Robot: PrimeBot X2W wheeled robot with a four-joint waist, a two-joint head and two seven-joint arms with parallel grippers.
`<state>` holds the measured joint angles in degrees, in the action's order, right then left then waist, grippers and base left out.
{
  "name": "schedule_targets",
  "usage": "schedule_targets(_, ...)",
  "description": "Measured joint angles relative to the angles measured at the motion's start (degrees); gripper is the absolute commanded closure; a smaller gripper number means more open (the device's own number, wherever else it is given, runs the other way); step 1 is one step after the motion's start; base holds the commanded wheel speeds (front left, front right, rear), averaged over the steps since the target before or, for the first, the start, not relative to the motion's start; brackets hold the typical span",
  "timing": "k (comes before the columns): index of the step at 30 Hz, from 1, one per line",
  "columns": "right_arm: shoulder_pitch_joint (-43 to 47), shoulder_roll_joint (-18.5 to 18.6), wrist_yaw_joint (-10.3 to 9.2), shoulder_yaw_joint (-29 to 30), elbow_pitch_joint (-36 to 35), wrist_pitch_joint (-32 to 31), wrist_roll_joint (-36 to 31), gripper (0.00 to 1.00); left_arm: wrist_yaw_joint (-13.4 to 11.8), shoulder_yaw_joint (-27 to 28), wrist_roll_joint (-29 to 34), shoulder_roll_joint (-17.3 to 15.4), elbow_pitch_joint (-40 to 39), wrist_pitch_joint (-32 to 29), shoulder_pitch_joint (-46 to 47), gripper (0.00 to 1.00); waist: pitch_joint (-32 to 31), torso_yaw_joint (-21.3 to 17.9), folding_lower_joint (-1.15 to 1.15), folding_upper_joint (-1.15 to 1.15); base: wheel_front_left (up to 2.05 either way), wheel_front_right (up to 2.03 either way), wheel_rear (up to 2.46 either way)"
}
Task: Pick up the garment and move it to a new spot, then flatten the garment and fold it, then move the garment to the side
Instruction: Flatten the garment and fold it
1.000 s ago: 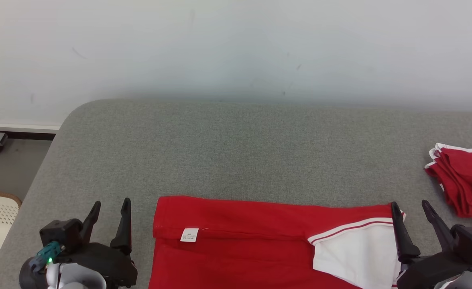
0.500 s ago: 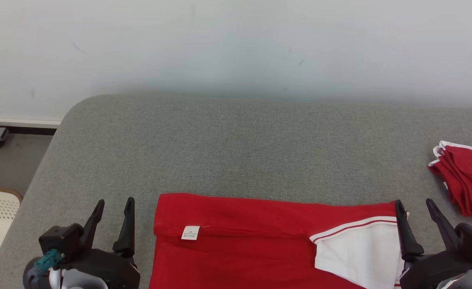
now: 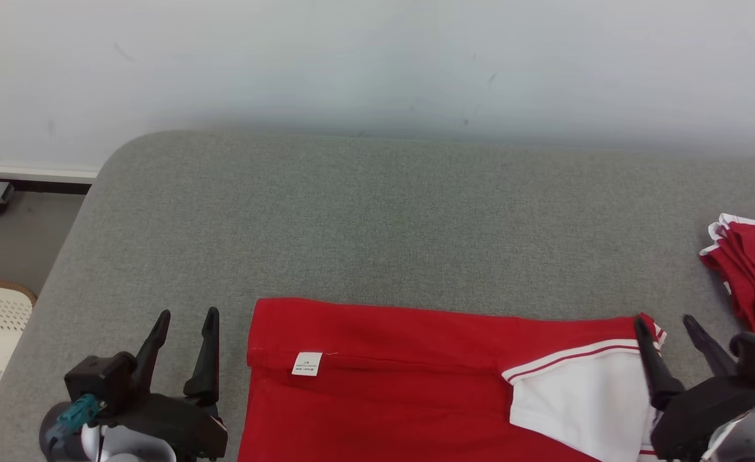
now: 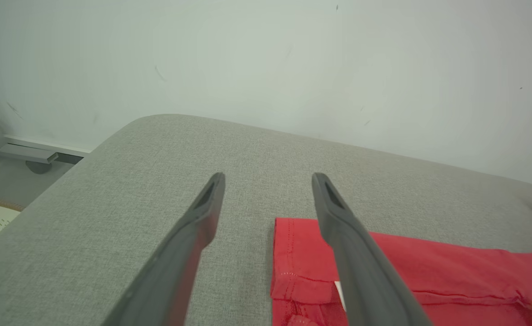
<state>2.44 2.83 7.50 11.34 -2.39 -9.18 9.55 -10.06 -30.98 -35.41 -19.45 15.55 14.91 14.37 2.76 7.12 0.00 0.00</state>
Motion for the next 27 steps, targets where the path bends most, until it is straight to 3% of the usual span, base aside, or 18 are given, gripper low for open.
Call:
schedule_targets(5, 0.1, 0.0, 0.0, 4.4, -3.2, -13.3, 1.0, 0.0, 0.1, 0.3, 0.1, 0.3, 0.0, 0.0, 0.1, 0.0, 0.8, -0.2, 0.0, 0.0, 0.0, 0.0, 0.0)
schedule_targets(6, 0.0, 0.0, 0.0, 5.9, -5.4, -18.3, 1.1, 0.0, 0.1, 0.5, 0.5, 0.4, 0.0, 0.0, 0.2, 0.0, 1.2, -0.3, 0.0, 0.0, 0.0, 0.0, 0.0)
schedule_targets(12, -0.1, 0.0, 0.0, 8.0, -9.5, -29.8, 1.4, 0.0, 0.3, 1.0, 1.2, 0.7, 0.1, 0.0, 0.9, 0.0, 2.3, -0.6, 0.0, 0.0, 0.0, 0.0, 0.0)
schedule_targets(17, -0.2, 0.0, 0.0, 8.3, -8.0, -34.7, 1.4, 0.0, 0.5, 1.4, 1.7, 1.2, -0.1, 0.0, 1.5, 0.0, 3.6, -0.7, 0.0, 0.0, 0.0, 0.0, 0.0)
schedule_targets(27, -3.1, 0.0, 0.0, 5.9, 2.5, -35.0, 1.4, 0.0, 1.4, 1.8, 2.1, 2.0, 0.6, 0.0, 2.7, 0.0, 5.3, -0.6, 0.0, 0.0, 0.0, 0.0, 0.0)
